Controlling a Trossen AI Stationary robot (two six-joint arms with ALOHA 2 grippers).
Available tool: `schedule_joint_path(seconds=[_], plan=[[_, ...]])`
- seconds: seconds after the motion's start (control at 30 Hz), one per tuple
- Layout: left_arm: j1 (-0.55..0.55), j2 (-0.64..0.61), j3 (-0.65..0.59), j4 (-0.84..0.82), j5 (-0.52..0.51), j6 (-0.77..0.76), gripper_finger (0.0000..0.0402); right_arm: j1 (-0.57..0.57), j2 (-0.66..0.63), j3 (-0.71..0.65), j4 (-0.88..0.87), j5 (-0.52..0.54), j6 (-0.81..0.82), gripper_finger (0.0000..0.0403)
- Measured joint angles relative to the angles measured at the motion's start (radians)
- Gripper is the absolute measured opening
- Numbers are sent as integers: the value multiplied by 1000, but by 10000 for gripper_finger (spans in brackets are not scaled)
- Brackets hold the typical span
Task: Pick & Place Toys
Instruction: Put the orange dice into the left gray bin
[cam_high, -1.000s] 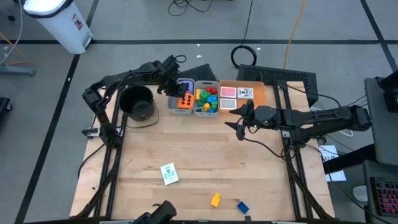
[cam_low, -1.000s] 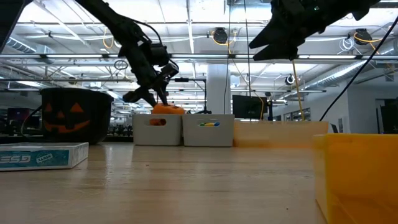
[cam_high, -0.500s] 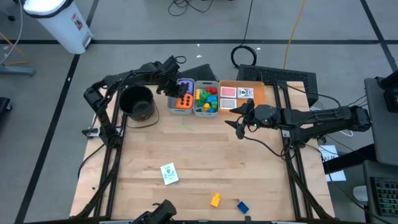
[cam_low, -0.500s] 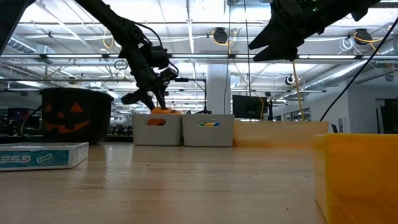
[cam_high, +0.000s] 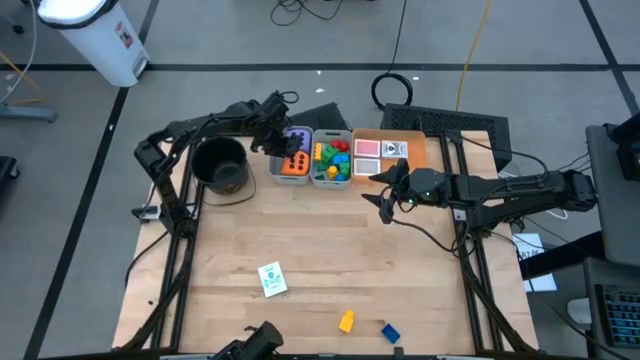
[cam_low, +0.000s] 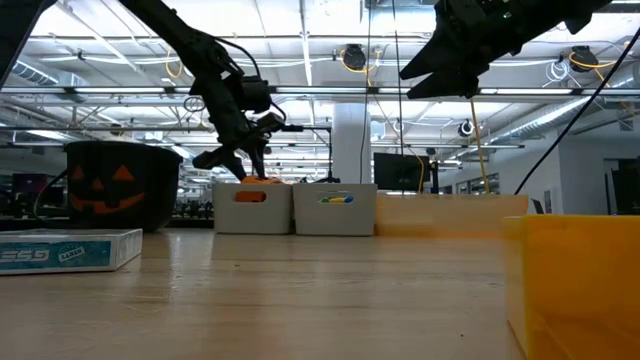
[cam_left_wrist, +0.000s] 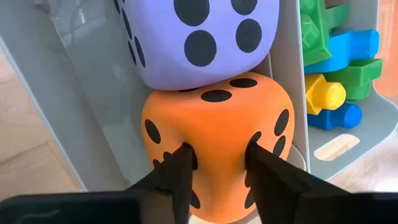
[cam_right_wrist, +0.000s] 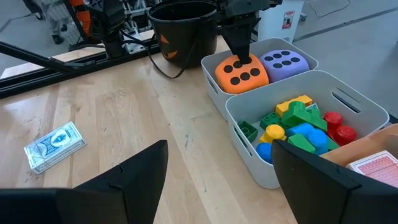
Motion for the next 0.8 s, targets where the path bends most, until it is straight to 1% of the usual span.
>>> schedule_joint_path(seconds=[0.23,0.4,0.53,0.8], plan=[[-1,0,-1,9,-12,0,219,0,0,0,0,0,0,274],[1,0,-1,25,0,0,263,0,0,0,0,0,0,274],[1,0,1,33,5,1,280,0,0,0,0,0,0,274],[19,0,3,25,27,2,282,0,0,0,0,0,0,274]])
